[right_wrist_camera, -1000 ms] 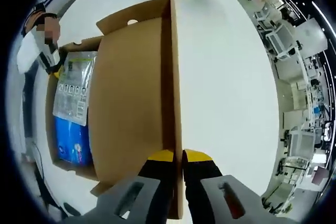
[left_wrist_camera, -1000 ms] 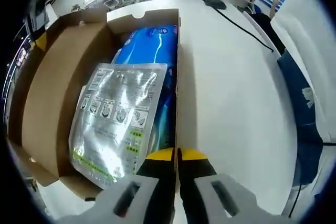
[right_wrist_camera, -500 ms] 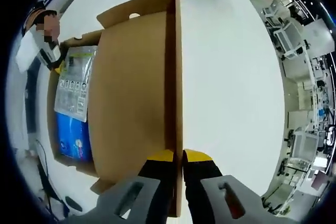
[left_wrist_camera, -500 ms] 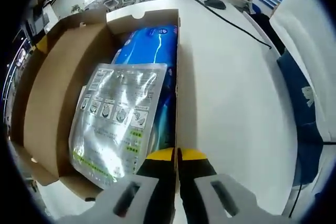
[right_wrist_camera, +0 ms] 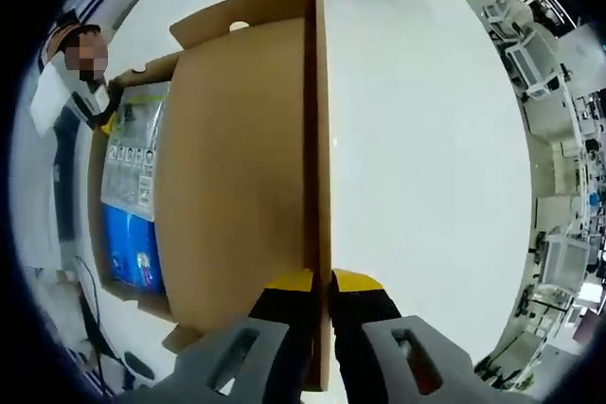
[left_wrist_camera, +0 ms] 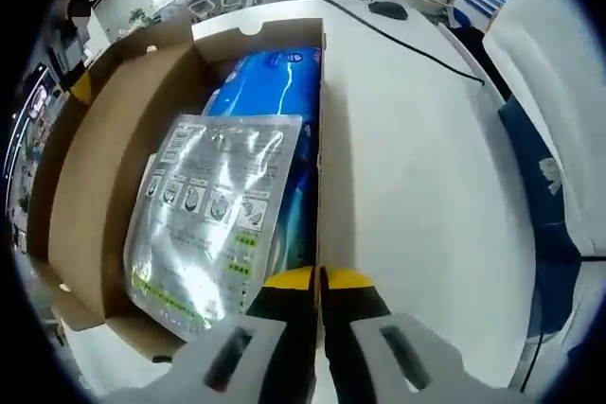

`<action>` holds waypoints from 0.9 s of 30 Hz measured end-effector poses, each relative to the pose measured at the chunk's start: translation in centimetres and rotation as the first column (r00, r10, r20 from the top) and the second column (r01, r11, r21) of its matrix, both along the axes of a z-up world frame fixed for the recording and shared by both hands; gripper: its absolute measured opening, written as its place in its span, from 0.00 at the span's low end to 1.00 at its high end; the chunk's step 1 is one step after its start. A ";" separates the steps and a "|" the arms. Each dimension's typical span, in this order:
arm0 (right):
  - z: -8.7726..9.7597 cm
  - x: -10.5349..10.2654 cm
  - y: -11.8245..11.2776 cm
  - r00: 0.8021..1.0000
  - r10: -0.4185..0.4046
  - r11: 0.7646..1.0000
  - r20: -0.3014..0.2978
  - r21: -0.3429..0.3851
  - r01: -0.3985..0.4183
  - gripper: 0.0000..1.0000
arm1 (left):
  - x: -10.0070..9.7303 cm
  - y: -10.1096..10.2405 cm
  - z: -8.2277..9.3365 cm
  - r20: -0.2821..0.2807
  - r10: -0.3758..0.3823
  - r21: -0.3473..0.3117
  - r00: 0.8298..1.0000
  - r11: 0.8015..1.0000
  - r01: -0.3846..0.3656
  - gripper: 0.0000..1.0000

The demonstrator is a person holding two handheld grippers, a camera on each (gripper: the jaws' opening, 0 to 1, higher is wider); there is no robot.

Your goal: Operate the shoe box by opening the lid, removing the specified soft item, and placing it in the target area until the item is outside and the box remains undamaged.

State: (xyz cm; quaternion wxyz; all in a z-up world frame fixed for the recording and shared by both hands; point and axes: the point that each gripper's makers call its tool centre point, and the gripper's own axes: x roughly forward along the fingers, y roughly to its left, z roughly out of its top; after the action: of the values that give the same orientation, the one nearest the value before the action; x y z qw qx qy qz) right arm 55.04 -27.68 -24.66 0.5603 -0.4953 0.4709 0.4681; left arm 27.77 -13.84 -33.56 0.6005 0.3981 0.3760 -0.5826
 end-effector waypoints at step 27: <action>-4.4 1.9 -0.5 0.994 -0.077 0.997 -0.083 0.019 0.079 0.07 | 0.0 -0.1 -0.1 -0.003 0.005 -0.001 1.000 1.000 -0.005 0.01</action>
State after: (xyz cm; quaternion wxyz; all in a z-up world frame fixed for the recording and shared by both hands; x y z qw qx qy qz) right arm 56.96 -28.19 -29.05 0.5637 -0.4508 0.5072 0.4709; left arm 27.80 -13.95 -33.65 0.6015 0.3962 0.3776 -0.5819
